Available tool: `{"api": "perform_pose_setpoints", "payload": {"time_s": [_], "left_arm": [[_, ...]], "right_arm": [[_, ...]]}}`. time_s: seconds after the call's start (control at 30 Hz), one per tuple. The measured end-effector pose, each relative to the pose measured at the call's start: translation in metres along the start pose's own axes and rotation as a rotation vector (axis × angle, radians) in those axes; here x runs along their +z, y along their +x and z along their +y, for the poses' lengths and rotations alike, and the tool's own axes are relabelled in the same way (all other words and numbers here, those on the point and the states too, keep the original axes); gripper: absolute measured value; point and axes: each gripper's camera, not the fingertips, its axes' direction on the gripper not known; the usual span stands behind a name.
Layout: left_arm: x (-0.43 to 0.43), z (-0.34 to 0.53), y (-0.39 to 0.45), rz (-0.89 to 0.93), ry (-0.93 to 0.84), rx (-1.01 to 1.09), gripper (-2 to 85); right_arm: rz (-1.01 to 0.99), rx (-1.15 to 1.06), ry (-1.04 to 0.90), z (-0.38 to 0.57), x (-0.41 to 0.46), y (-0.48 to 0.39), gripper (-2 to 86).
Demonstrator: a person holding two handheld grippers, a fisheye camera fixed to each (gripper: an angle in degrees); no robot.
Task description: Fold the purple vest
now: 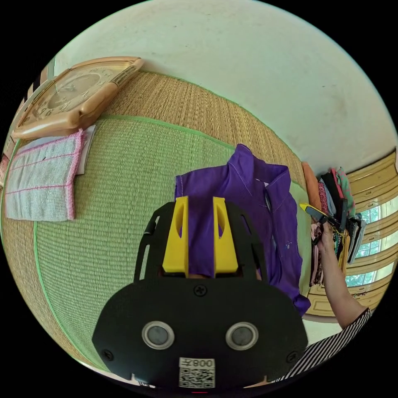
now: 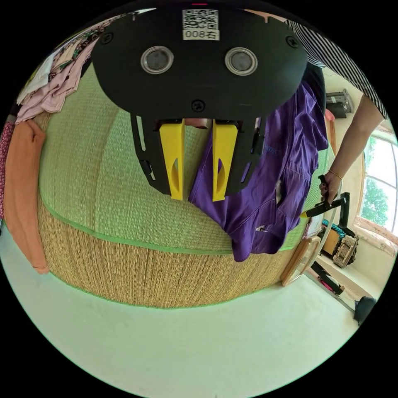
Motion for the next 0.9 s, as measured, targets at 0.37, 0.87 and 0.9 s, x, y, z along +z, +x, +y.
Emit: {"api": "perform_pose_setpoints", "payload": {"time_s": [0.37, 0.87, 0.9], "left_arm": [[-0.022, 0.006, 0.010, 0.097, 0.154, 0.065, 0.7], [-0.042, 0.064, 0.016, 0.137, 0.118, 0.113, 6.4], [-0.045, 0.090, 0.015, 0.156, 0.083, 0.138, 6.5]], "right_arm": [[0.058, -0.032, 0.109, -0.012, -0.069, 0.003, 2.4], [-0.019, 0.086, 0.066, -0.031, -0.103, 0.053, 7.1], [-0.026, 0.069, 0.065, -0.019, -0.106, 0.049, 7.0]]}}
